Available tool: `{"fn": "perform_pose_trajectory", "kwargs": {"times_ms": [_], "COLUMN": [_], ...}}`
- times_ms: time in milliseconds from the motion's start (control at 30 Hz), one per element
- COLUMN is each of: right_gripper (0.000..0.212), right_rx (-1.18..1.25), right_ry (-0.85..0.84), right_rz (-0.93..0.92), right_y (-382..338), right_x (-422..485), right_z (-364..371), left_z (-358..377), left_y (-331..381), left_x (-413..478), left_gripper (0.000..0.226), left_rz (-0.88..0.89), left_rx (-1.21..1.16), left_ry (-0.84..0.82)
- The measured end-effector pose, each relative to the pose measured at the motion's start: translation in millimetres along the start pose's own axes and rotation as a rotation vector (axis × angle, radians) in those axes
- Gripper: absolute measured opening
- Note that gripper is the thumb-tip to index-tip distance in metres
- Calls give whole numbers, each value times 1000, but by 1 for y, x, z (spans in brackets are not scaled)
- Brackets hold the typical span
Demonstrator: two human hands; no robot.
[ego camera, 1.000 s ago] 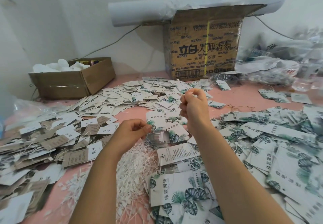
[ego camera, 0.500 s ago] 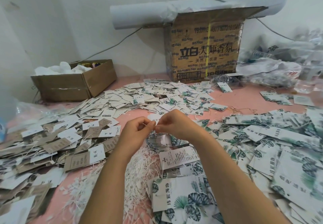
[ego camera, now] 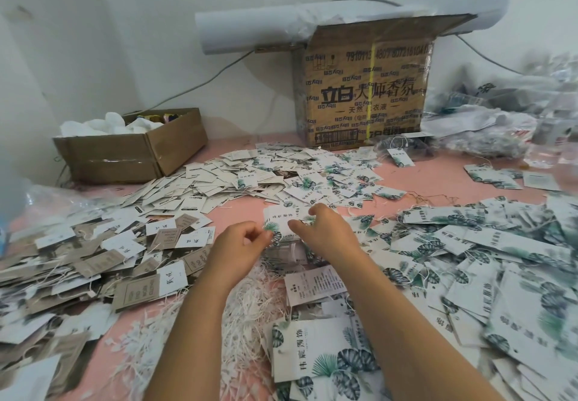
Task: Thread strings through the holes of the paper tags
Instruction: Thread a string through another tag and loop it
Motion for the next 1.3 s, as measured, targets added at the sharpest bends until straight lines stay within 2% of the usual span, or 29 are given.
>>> {"fn": "perform_pose_trajectory", "kwargs": {"times_ms": [100, 233, 333, 567, 833, 933, 1000, 1100, 1200, 1300], "right_gripper": [63, 44, 45, 28, 22, 20, 21, 27, 41, 30], "right_rx": [-106, -99, -17, 105, 387, 587, 637, 484, 294, 82], "right_ry": [-42, -69, -81, -69, -94, -156, -238, -239, -88, 19], "right_rz": [31, 17, 43, 87, 81, 25, -1, -29, -27, 22], "right_y": [5, 5, 6, 9, 5, -5, -13, -19, -15, 0], "right_x": [1, 3, 4, 6, 2, -4, -8, -11, -6, 4], "right_z": [8, 13, 15, 12, 5, -1, -2, -4, -9, -14], "left_z": [6, 14, 14, 13, 13, 12, 10, 6, 2, 2], "left_y": [-1, -2, -3, -5, -6, -3, -2, 0, -1, -2], "left_x": [0, -2, -1, -2, -2, -2, -2, -2, -3, -2], "left_gripper": [8, 29, 30, 31, 29, 41, 47, 29, 27, 29], "left_rz": [22, 33, 35, 51, 46, 24, -16, -51, -93, -115], "left_rx": [75, 99, 110, 134, 103, 61, 18, -158, -310, -349], "left_ry": [-24, -105, -105, -120, -119, -63, 9, 77, 123, 122]}}
Point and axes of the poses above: each hand's wrist, its own x-axis towards the middle knuckle, its own z-axis out of the palm, y = z × x, the point moved 4 cm from there along x, towards the middle knuckle, and after that the axes turned 1 degree about -z, right-handed, at the moved point
